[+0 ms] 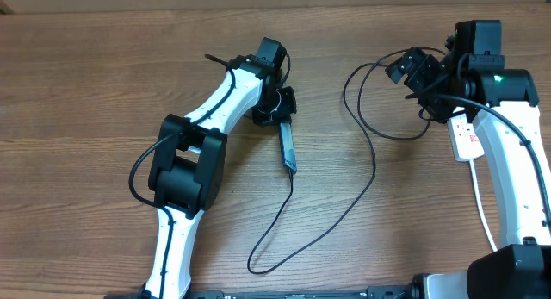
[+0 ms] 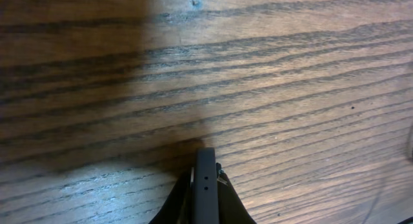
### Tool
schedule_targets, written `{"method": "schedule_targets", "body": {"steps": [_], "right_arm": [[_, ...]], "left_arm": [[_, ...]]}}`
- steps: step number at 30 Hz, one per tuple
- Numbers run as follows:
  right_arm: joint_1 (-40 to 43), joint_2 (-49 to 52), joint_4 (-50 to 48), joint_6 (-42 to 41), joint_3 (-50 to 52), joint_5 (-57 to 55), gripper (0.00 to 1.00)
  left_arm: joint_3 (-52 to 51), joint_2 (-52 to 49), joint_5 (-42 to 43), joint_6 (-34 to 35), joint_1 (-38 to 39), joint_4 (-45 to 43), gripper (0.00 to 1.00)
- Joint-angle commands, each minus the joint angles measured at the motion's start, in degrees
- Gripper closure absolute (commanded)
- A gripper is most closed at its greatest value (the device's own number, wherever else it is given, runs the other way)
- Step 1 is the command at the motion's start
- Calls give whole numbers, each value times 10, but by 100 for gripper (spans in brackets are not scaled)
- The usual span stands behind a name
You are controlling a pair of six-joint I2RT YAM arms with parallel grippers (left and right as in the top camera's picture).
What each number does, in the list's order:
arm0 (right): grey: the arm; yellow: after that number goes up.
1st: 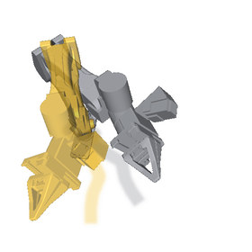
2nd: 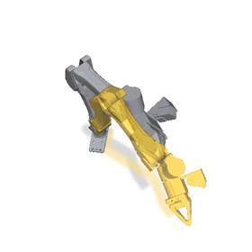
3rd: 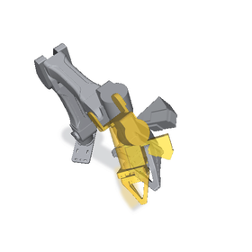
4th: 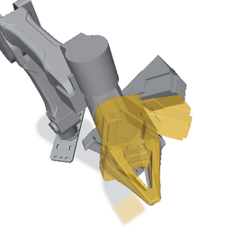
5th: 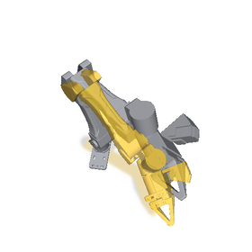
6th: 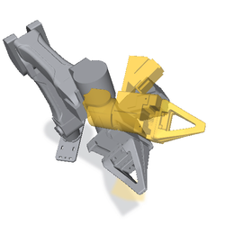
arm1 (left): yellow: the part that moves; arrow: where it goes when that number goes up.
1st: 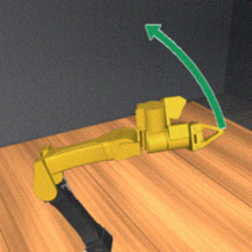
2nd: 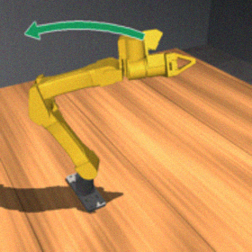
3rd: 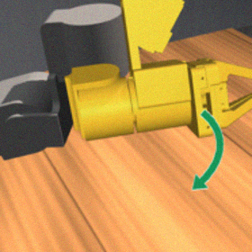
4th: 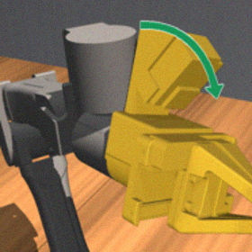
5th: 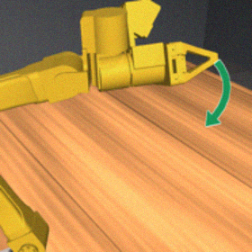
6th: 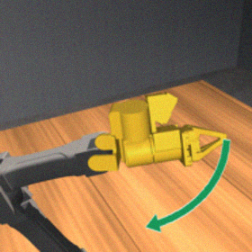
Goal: Plug charger to phone and switch on socket
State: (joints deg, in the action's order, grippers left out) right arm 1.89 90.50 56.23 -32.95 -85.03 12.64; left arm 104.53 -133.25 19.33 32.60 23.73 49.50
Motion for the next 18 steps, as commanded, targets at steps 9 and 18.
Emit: {"method": "schedule_targets", "body": {"steps": [9, 18], "right_arm": [[0, -5, -1, 5, -5, -6, 1], [0, -5, -1, 5, -5, -6, 1]], "left_arm": [[-3, -5, -9, -7, 7, 2, 96], [-3, -5, -16, -7, 7, 2, 96]]}}
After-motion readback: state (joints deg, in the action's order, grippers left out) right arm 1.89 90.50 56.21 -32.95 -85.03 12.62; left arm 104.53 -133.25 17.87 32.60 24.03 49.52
